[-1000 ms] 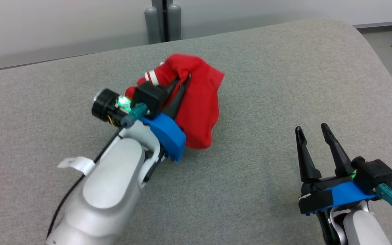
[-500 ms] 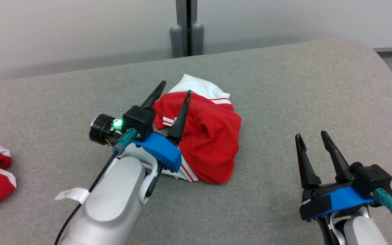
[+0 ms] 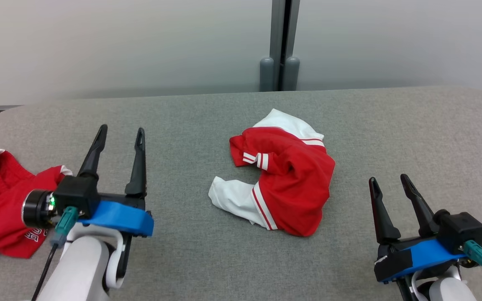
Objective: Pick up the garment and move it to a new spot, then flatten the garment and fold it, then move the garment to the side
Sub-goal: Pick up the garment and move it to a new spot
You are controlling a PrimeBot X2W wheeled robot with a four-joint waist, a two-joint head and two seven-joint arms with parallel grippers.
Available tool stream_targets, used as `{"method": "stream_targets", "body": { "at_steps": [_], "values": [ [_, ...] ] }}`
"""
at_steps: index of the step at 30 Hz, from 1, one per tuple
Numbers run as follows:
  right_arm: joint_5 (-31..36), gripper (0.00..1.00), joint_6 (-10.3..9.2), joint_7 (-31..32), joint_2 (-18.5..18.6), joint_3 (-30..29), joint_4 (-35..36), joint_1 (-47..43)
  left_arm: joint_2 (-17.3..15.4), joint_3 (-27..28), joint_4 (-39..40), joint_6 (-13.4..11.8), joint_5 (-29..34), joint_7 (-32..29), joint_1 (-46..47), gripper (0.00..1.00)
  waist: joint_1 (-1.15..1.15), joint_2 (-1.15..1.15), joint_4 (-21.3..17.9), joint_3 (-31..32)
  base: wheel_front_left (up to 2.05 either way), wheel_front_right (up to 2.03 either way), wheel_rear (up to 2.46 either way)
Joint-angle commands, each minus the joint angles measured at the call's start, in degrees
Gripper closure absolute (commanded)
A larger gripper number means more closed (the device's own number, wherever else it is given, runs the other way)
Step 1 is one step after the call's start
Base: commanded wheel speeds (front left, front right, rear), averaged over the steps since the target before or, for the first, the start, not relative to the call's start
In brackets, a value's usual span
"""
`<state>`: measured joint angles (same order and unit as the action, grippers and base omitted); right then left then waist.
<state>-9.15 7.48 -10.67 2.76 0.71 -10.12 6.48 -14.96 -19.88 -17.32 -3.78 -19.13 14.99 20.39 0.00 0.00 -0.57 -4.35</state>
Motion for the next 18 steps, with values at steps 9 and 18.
{"method": "stream_targets", "body": {
  "at_steps": [9,18],
  "values": [
    [0.4,0.0,0.03,0.9,0.2,-0.6,0.7,-1.8,-2.0,4.6,5.6,-1.7,0.7,0.3,-10.1,0.0,0.0,0.0,1.8,2.3,0.0,0.0,0.0],
    [0.4,0.0,0.03,1.7,0.2,-0.3,1.4,-3.8,-1.0,6.1,6.7,-2.0,1.3,0.3,-15.8,0.0,0.0,0.0,2.1,3.8,0.0,0.0,0.0]
  ]
}}
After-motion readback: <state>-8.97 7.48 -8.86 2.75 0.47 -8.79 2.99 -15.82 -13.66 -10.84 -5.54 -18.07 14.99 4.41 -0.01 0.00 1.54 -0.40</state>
